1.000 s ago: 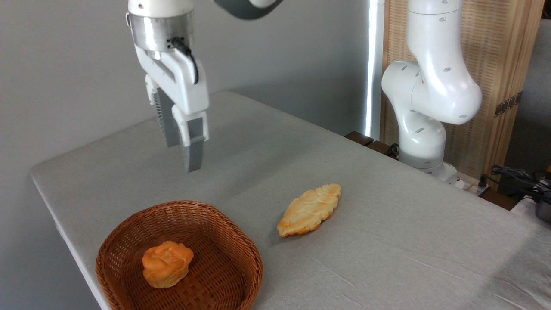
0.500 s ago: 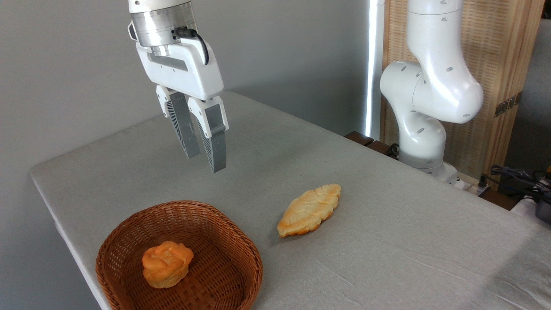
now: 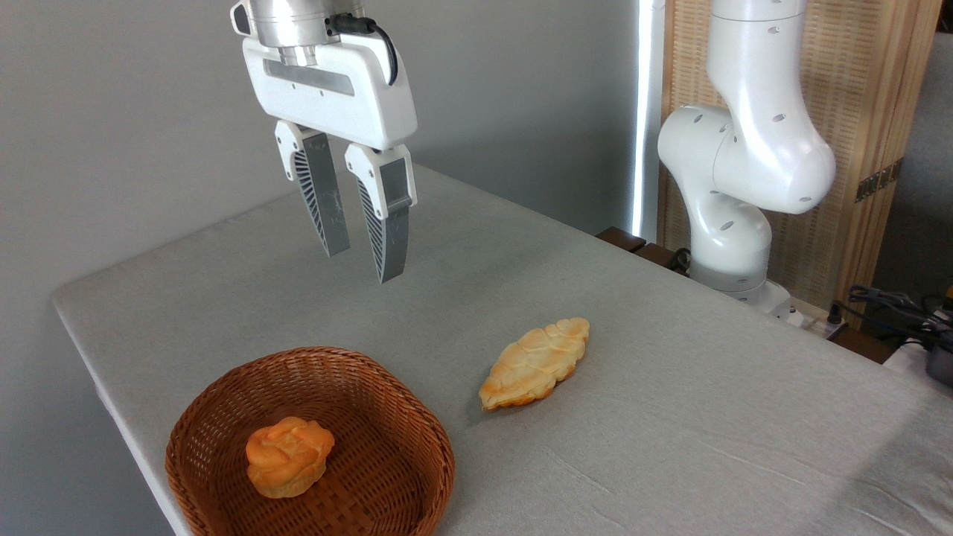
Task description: Put bread into the basket
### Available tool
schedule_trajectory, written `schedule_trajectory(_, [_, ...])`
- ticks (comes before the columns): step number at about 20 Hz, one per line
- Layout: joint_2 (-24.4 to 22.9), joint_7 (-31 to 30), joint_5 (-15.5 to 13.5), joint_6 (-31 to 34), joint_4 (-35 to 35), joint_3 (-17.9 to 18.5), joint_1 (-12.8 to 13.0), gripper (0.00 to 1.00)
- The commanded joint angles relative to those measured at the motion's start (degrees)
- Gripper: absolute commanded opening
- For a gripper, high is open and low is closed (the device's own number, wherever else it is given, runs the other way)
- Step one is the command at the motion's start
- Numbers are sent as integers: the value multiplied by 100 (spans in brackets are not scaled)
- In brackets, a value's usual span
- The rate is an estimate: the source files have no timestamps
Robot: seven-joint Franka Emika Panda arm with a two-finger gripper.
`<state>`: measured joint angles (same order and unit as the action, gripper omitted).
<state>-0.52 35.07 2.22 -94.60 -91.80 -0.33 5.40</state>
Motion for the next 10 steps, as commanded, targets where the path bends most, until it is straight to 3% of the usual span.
schedule_trajectory(1, [-18, 35, -90, 82, -5, 507, 418, 100])
schedule_trajectory(7, [-9, 35, -99, 82, -5, 437, 374, 100])
schedule_trajectory(10, [-9, 35, -99, 82, -5, 78, 14, 100])
